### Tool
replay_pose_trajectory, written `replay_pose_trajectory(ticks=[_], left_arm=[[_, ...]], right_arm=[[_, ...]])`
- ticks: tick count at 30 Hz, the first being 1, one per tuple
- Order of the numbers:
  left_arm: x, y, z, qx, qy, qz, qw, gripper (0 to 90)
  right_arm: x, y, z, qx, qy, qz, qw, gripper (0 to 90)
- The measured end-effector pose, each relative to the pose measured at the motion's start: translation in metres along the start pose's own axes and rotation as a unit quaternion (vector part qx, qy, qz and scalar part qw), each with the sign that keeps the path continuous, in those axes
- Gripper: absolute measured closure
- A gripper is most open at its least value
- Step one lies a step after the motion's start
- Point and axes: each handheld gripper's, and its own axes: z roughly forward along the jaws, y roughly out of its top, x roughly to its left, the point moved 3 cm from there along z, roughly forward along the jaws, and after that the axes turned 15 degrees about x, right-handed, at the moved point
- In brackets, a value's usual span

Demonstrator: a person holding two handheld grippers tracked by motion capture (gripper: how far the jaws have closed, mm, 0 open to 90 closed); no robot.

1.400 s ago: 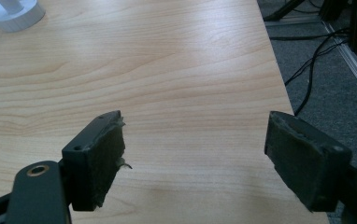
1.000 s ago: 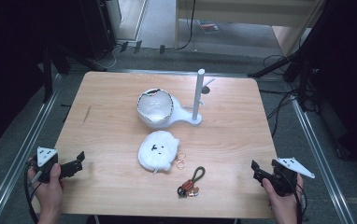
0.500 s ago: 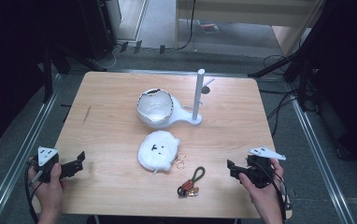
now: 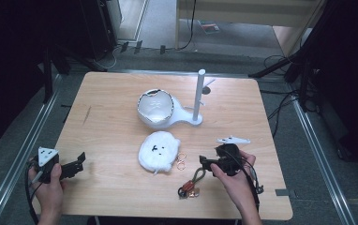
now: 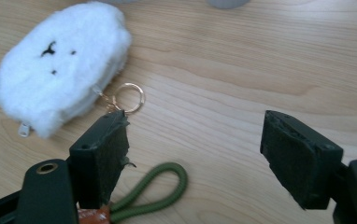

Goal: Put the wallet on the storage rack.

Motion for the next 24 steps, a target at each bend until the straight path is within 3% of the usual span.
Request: replay_pose_trajectory(ticks=[13, 24], left_arm=[[0.0, 0.0, 0.001, 0.001, -0.003, -0.001, 1.0, 0.2], [0.0, 0.0, 0.001, 0.001, -0.006, -0.003, 1.0, 0.2]], right_arm=[[0.039, 0.036, 0.026, 0.038, 0.048, -0.007, 0.9981, 25.3], [0.054, 0.057, 0.048, 0.082, 0.076, 0.008, 0.9937, 28.7]])
